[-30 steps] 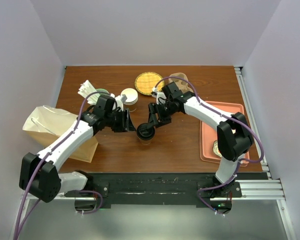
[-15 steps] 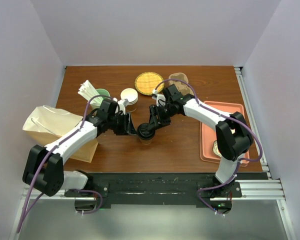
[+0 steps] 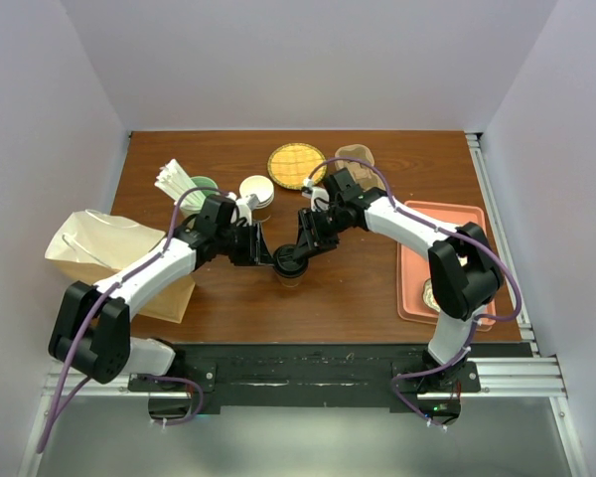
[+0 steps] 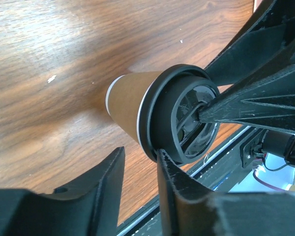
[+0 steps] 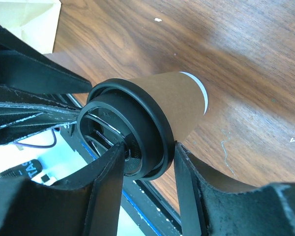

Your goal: Pack the takeout coffee

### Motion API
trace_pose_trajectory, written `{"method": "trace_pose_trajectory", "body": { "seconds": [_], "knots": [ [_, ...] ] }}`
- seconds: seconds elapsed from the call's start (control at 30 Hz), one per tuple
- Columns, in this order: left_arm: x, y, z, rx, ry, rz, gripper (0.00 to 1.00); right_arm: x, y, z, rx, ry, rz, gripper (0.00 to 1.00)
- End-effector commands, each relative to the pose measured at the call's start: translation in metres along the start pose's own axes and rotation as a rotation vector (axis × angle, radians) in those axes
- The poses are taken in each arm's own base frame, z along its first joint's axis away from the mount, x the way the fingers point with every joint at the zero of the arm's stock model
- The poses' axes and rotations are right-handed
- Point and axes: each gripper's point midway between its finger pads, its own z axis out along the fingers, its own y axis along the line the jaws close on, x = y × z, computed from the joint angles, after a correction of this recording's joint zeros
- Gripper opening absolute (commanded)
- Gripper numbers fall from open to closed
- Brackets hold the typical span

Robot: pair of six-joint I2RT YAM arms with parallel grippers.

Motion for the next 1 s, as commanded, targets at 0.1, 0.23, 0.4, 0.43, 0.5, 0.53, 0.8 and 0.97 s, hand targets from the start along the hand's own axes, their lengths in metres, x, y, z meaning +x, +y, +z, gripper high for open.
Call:
{"method": "trace_pose_trajectory", "body": {
  "seconds": [0.1, 0.23, 0.4, 0.43, 0.5, 0.53, 0.8, 0.97],
  "knots": [
    [0.013, 0.033, 0.012, -0.129, 0.03, -0.004, 0.26, 0.015, -0.018, 0.017, 0.038, 0.037, 0.014, 0.42],
    [0.022, 0.05, 0.015, -0.195, 0.056, -0.01, 0.17, 0.019, -0.023, 0.02, 0.05, 0.044, 0.019, 0.4],
    [0.033, 0.065, 0.019, -0.244, 0.08, -0.015, 0.15, 0.028, -0.034, 0.026, 0.073, 0.054, 0.032, 0.38],
    [0.035, 0.068, 0.02, -0.256, 0.086, -0.016, 0.14, 0.029, -0.036, 0.026, 0.076, 0.055, 0.035, 0.38],
    [0.043, 0.074, 0.021, -0.272, 0.105, -0.026, 0.14, 0.035, -0.041, 0.029, 0.085, 0.064, 0.041, 0.38],
    [0.045, 0.076, 0.022, -0.277, 0.108, -0.028, 0.14, 0.037, -0.042, 0.03, 0.085, 0.064, 0.041, 0.38],
    [0.067, 0.097, 0.022, -0.355, 0.154, -0.069, 0.13, 0.047, -0.055, 0.033, 0.122, 0.067, 0.05, 0.36],
    [0.07, 0.103, 0.021, -0.386, 0.163, -0.078, 0.13, 0.051, -0.06, 0.035, 0.13, 0.069, 0.056, 0.36]
  ]
}}
